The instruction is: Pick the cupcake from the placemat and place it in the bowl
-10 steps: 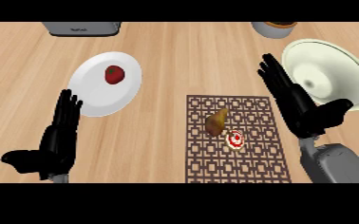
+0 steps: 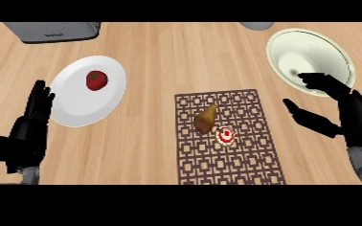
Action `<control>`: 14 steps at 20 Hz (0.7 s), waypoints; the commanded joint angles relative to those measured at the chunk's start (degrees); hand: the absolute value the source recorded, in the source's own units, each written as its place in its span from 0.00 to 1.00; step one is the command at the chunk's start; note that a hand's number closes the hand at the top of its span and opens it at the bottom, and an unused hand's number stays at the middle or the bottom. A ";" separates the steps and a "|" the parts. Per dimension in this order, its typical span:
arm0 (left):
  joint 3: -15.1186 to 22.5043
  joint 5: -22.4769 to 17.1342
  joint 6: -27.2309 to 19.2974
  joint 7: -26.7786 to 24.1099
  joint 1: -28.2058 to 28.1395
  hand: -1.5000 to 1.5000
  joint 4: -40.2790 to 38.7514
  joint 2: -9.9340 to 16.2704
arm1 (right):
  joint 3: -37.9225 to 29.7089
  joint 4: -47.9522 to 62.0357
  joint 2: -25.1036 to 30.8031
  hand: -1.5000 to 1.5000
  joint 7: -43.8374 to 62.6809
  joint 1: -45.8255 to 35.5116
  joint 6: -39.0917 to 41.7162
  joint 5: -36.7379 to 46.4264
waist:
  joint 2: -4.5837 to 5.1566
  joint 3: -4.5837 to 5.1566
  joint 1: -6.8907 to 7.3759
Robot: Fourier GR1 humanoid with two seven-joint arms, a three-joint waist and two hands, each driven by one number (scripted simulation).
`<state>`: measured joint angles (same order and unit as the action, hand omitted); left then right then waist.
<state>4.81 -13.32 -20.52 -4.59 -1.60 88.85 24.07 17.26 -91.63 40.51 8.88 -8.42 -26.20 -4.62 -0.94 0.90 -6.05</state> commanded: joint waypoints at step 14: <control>-0.51 -0.09 2.71 7.41 3.33 0.50 0.96 4.47 | 11.30 -24.18 -3.07 0.00 32.93 30.02 -25.74 45.60 | 0.32 -0.29 2.02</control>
<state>3.28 -14.00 -17.73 2.22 1.21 89.78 29.26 27.88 -108.99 37.93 32.86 16.43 -50.34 31.11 -0.90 0.60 -4.89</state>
